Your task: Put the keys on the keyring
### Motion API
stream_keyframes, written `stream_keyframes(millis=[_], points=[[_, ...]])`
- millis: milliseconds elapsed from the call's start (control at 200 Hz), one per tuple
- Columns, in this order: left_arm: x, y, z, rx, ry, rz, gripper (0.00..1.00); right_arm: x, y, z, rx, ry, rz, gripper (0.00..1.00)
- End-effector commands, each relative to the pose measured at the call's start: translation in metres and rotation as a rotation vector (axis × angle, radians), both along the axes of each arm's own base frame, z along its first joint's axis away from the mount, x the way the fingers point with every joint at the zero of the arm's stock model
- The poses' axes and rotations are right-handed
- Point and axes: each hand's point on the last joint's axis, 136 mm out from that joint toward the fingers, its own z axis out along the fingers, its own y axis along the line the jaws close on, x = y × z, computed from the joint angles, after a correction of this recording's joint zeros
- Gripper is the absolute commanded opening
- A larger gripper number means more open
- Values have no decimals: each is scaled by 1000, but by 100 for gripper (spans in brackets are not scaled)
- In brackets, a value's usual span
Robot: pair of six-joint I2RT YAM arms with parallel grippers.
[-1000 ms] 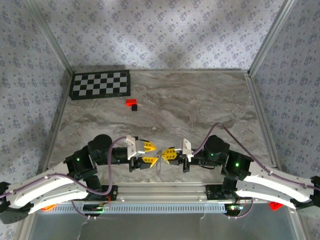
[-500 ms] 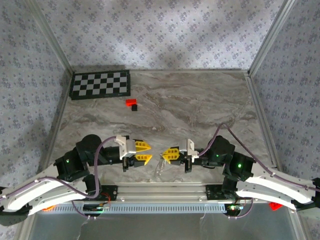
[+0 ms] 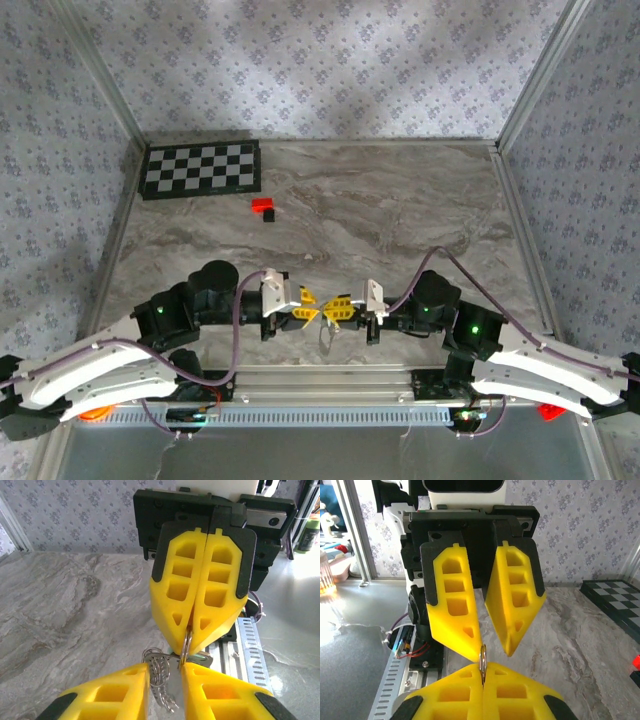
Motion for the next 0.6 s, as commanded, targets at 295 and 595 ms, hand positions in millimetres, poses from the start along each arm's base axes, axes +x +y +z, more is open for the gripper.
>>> stream_keyframes(millis=[295,595], points=[[6,-10,12,27,-63,14,13,2,-2,13,3,-32,-20,0],[9,-12,14,11,-74,30,0,5,-3,9,-14,-29,-37,0]])
